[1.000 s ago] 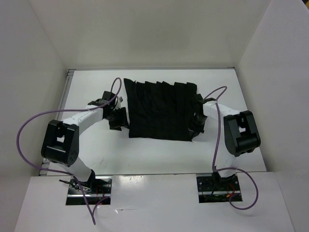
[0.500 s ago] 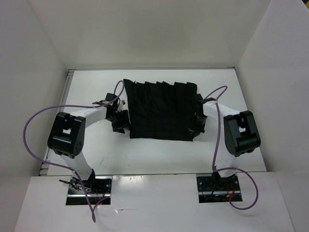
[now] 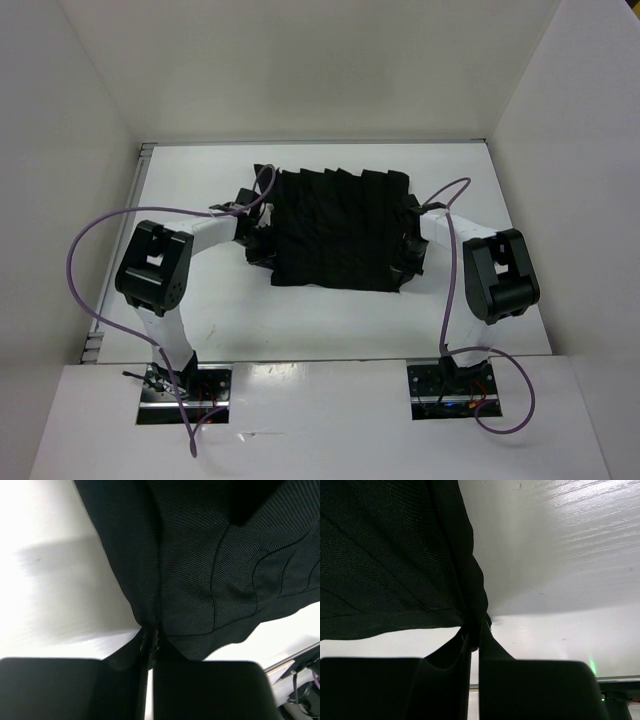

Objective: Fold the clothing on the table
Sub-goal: Fold the skirt

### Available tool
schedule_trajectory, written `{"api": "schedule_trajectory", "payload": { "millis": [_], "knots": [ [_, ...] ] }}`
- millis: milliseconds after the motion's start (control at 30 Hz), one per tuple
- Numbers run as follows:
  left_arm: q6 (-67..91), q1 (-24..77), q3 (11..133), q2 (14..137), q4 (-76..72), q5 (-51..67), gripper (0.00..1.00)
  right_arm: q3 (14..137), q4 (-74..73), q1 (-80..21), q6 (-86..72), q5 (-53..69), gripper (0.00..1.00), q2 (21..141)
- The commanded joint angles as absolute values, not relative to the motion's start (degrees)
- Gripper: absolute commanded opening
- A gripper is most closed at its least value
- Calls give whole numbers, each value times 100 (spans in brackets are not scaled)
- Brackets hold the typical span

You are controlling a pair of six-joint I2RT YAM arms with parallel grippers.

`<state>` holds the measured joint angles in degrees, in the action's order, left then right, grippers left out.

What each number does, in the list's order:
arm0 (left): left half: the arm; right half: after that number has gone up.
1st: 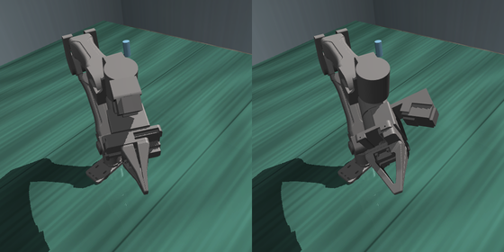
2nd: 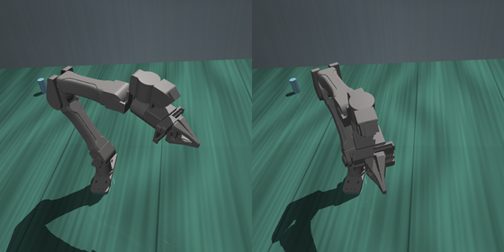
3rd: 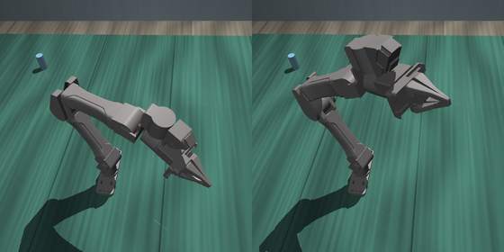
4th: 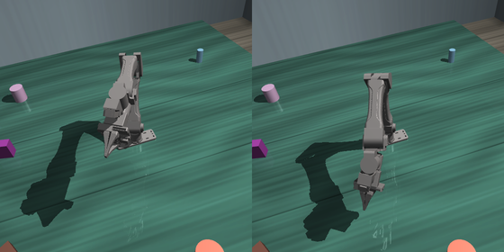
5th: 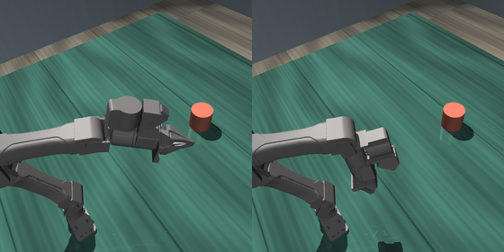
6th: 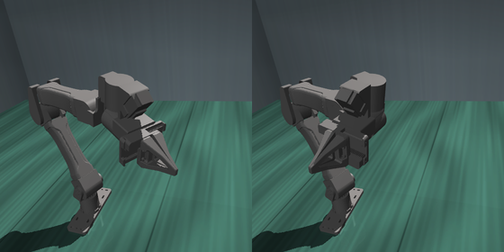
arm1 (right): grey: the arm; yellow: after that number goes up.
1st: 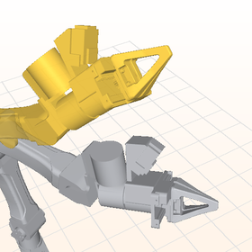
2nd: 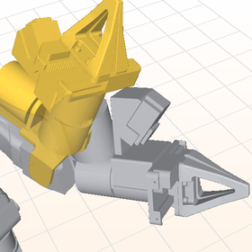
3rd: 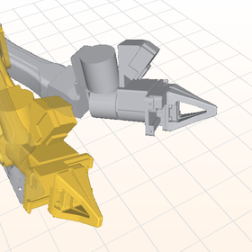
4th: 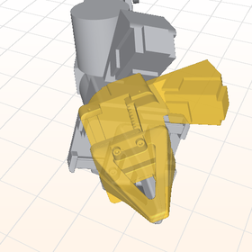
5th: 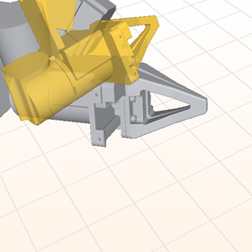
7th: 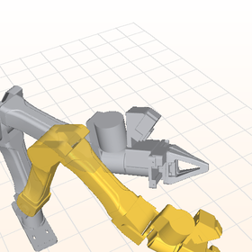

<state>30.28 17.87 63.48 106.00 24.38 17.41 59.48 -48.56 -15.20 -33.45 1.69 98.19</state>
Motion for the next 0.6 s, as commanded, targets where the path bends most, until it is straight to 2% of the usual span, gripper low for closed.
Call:
{"api": "schedule_trajectory", "payload": {
  "millis": [0,133,233,267,400,567],
  "knots": [
    [2909,1977,6187,11109,2593,1002,0,6064,-4913,-1582,-3419,53,0,9773],
    [2856,1978,6283,10742,2706,1248,0,6064,-4913,-1582,-3419,-70,0,9721],
    [2611,1741,6591,10188,3206,574,0,6126,-4966,-1521,-3419,-131,0,9721],
    [2523,1740,6818,10134,3539,6,0,6204,-5018,-1521,-3419,-245,0,9721],
    [2303,1670,6996,10371,3981,-842,0,6363,-5142,-1468,-3419,-702,0,9826],
    [2303,1670,6584,10441,3684,-432,0,6477,-5142,-1415,-3419,-642,0,9826]
  ]
}}
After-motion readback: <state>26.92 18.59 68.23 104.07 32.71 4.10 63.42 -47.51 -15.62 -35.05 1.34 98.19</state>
